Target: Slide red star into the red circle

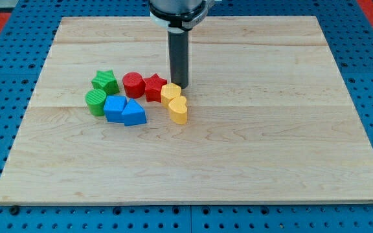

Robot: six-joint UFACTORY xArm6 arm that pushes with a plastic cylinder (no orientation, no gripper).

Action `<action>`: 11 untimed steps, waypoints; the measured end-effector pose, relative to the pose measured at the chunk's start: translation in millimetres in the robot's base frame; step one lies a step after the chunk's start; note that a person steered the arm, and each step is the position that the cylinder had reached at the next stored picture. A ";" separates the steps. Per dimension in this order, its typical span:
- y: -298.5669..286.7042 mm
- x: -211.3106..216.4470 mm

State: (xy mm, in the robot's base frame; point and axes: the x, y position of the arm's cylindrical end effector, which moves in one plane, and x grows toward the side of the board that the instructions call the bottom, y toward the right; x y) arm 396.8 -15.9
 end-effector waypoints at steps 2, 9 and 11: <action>40.6 71.2; 6.0 51.4; 44.6 12.0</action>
